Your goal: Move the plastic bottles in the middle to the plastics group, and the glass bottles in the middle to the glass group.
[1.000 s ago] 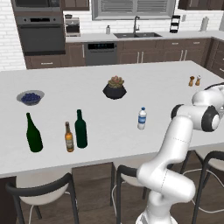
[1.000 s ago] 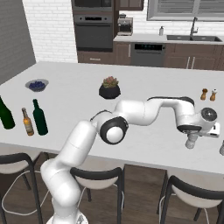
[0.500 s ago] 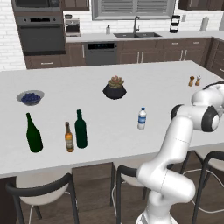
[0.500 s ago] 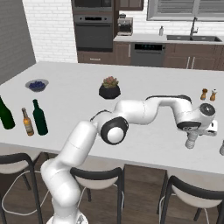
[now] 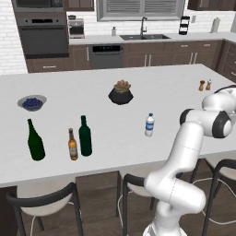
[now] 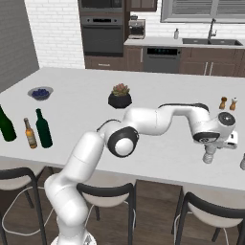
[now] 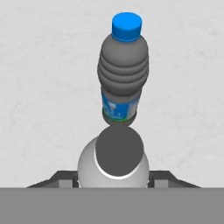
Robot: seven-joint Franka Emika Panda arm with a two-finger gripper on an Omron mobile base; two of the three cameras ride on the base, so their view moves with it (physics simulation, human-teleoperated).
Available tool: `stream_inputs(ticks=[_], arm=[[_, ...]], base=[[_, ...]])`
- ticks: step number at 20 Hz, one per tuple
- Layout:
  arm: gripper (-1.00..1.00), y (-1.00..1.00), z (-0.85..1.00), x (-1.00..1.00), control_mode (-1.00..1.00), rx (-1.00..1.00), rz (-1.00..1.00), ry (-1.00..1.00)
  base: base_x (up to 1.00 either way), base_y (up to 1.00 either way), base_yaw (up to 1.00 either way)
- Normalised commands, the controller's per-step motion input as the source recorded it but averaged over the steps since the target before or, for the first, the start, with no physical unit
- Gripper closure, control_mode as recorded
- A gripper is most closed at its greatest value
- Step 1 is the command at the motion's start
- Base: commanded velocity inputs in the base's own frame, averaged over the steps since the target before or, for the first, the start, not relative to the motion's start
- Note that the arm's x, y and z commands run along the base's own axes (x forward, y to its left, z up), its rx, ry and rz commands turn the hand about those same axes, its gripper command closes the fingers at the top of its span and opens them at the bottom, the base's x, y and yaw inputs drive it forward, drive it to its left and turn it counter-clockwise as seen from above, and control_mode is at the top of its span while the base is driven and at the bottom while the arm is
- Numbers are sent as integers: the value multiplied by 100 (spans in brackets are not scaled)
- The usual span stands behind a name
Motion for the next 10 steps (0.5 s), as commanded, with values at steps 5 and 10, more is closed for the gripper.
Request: stream_inputs(ticks=[5, 10], arm=[[100, 0, 0, -46, -100, 0, 0, -8], [100, 1, -8, -15, -100, 0, 0, -12]], base=[[0, 0, 0], [0, 0, 0]])
